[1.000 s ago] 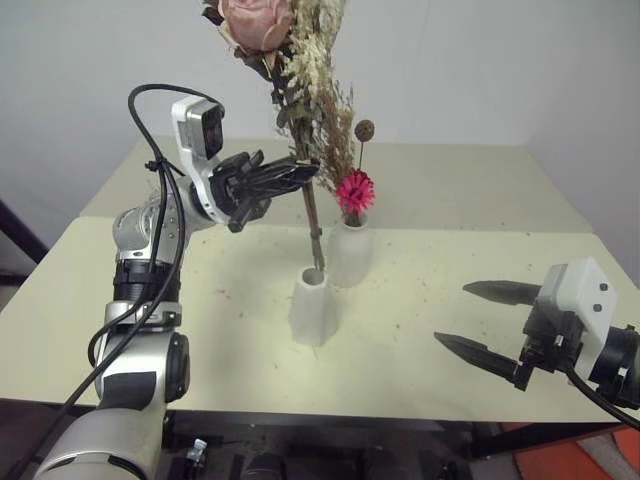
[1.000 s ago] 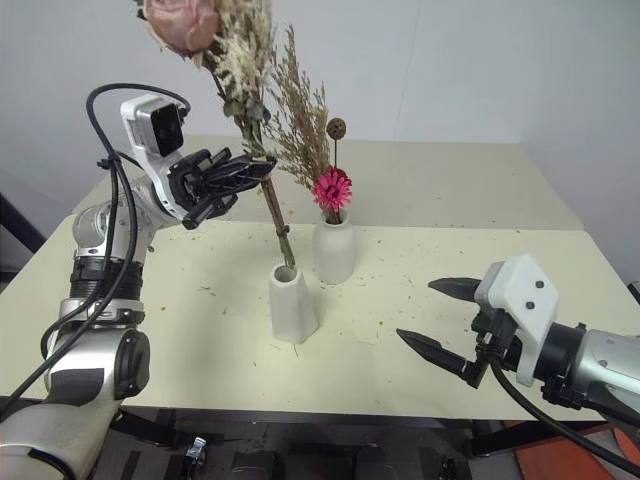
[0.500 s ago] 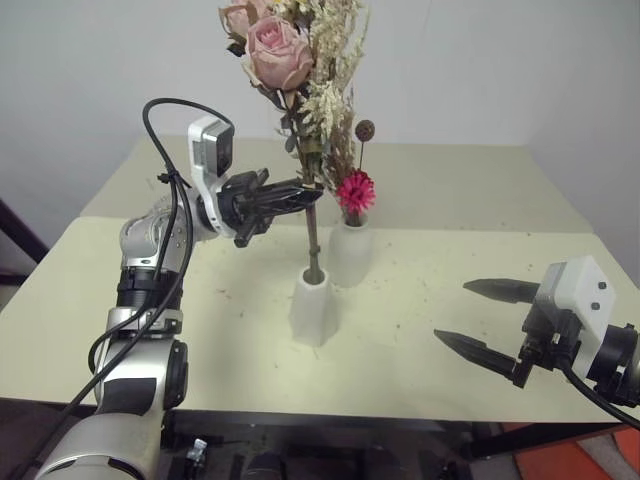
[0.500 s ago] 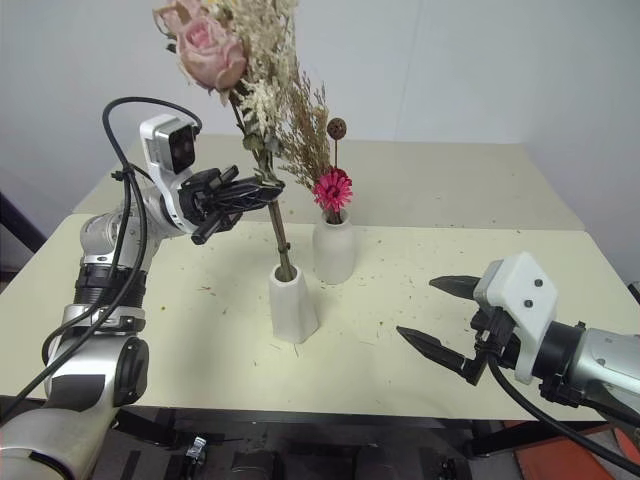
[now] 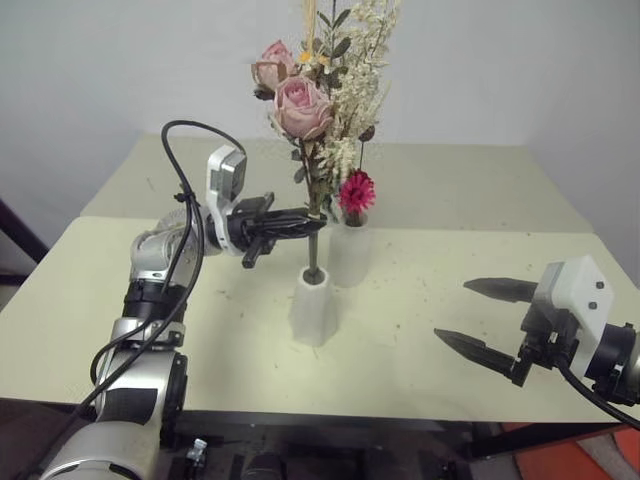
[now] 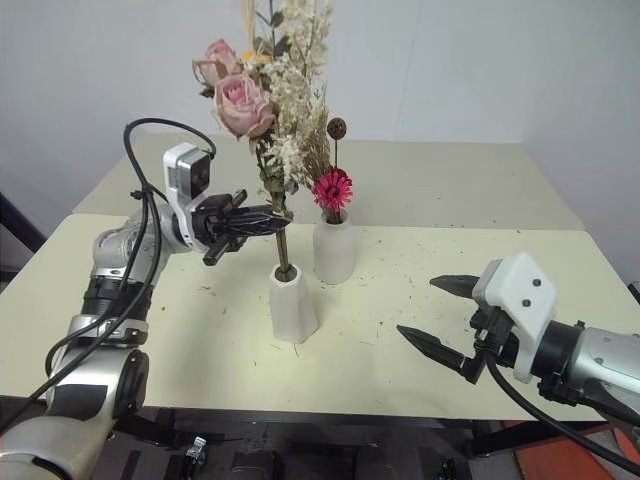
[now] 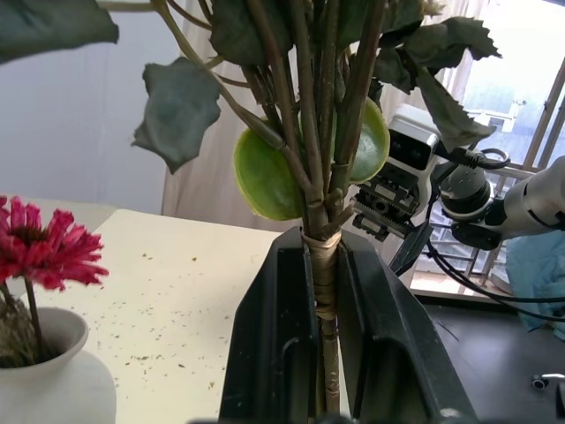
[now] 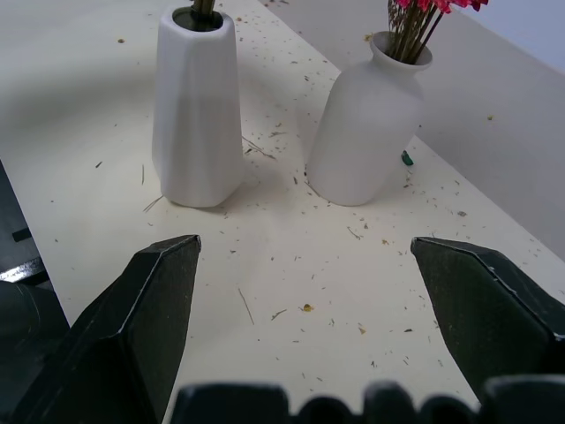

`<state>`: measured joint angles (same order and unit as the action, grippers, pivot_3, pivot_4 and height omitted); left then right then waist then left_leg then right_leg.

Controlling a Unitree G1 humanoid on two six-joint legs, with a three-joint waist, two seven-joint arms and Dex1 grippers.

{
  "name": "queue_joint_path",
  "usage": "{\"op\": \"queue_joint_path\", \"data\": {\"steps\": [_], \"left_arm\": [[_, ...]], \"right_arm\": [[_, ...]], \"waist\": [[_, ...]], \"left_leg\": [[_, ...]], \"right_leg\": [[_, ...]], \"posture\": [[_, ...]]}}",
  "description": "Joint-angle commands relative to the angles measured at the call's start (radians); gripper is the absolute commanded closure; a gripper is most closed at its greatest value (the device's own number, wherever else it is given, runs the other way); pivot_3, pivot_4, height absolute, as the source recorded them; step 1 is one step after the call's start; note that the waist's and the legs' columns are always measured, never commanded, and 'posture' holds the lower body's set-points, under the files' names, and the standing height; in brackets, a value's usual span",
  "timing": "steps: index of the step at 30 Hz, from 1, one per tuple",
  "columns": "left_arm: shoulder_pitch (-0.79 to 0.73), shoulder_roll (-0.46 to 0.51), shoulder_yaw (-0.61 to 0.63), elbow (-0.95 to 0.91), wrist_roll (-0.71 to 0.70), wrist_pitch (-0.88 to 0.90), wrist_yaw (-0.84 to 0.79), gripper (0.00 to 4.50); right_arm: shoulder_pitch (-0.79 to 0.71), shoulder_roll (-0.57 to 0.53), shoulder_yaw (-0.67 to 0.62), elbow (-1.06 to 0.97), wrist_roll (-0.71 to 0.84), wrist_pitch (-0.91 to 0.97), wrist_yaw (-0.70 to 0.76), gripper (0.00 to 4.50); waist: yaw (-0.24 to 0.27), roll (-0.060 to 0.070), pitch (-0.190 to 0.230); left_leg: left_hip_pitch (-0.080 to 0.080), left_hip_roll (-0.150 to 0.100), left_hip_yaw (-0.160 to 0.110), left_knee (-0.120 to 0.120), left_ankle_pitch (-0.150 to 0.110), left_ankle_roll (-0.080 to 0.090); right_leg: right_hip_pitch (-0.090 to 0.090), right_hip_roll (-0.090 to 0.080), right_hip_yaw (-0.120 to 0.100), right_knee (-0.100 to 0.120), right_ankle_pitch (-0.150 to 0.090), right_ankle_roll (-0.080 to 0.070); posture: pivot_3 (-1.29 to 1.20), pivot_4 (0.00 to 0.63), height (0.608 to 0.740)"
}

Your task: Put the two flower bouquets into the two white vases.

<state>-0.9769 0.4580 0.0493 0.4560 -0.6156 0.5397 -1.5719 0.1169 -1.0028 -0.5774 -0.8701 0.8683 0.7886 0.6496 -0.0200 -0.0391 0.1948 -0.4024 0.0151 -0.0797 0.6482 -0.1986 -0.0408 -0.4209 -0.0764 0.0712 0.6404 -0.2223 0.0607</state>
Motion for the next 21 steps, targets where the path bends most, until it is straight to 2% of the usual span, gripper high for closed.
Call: {"op": "queue_joint_path", "data": {"steps": [1, 18, 21], "left_arm": [[0.004, 0.001, -0.007, -0.048, 0.007, -0.030, -0.007, 4.40], [0.056, 0.001, 0.003, -0.091, 0.002, -0.054, -0.028, 4.40], [0.065, 0.011, 0.008, -0.096, -0.001, -0.053, -0.037, 3.42]], "right_arm": [[-0.012, 0.007, -0.010, 0.000, -0.008, -0.027, 0.001, 0.00], [-0.014, 0.013, -0.007, 0.011, -0.028, -0.040, 0.019, 0.00], [-0.019, 0.011, -0.007, 0.013, -0.022, -0.038, 0.022, 0.00]], "waist": [[0.001, 0.000, 0.000], [0.000, 0.000, 0.000], [0.000, 0.000, 0.000]], "left_leg": [[0.000, 0.000, 0.000, 0.000, 0.000, 0.000], [0.000, 0.000, 0.000, 0.000, 0.000, 0.000], [0.000, 0.000, 0.000, 0.000, 0.000, 0.000]], "right_leg": [[0.000, 0.000, 0.000, 0.000, 0.000, 0.000], [0.000, 0.000, 0.000, 0.000, 0.000, 0.000], [0.000, 0.000, 0.000, 0.000, 0.000, 0.000]], "posture": [[0.00, 0.150, 0.740], [0.00, 0.150, 0.740], [0.00, 0.150, 0.740]]}}
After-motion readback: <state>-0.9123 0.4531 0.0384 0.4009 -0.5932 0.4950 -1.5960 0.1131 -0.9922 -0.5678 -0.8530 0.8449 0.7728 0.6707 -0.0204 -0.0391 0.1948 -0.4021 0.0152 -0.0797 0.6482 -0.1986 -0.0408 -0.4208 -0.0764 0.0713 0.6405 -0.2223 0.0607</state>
